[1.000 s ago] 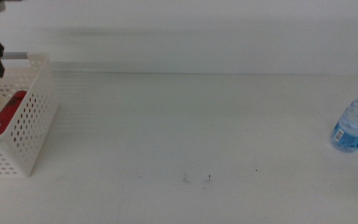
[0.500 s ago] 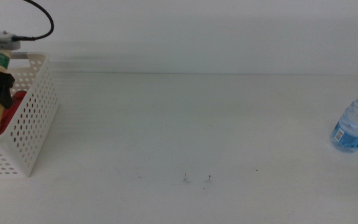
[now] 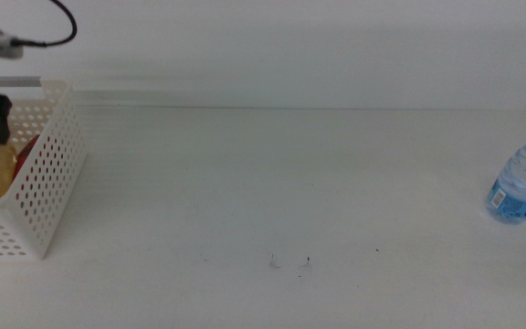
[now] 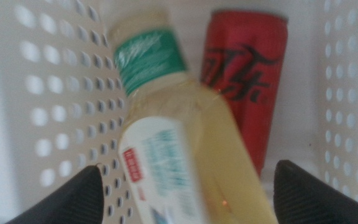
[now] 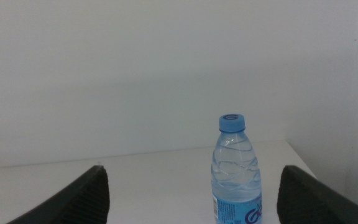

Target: Use arms to grab the bottles and put them into the dustbin to the left of the table.

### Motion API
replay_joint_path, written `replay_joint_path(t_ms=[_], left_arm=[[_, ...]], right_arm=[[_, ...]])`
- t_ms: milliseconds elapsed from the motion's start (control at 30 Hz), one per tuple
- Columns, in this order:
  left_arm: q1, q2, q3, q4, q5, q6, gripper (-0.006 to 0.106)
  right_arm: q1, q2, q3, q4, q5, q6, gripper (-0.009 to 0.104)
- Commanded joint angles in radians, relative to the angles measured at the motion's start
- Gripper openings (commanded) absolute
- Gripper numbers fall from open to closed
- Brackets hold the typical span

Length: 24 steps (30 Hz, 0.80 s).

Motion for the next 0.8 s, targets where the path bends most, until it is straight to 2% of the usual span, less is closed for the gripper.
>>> replay_joint_path(t_ms=[0,100,400,533,767], left_arm=[[-0.028,-0.051,-0.012,0.039,-0.014,-0.043,0.094],[-0.063,-0.101,-0.012,0.053,-0.016,-0.087,0.094],[-0.205,-0.238,-0.012,0.016,-0.011,-0.110,0.094],[-0.258,-0.299,0.007,-0.032,-0.028,-0.127,0.094],[-0.354,-0.480,0.164,-0.166,-0.164,-0.093,0.094]], right_arm=[[-0.008,-0.004,0.003,-0.002,-0.010,-0.004,0.081],[-0.008,-0.004,0.003,-0.002,-0.010,-0.004,0.081],[-0.008,-0.004,0.003,-0.002,-0.010,-0.004,0.081],[-0.008,-0.004,0.003,-0.002,-0.010,-0.004,0.081],[-0.008,-0.004,0.003,-0.002,-0.010,-0.004,0.081]])
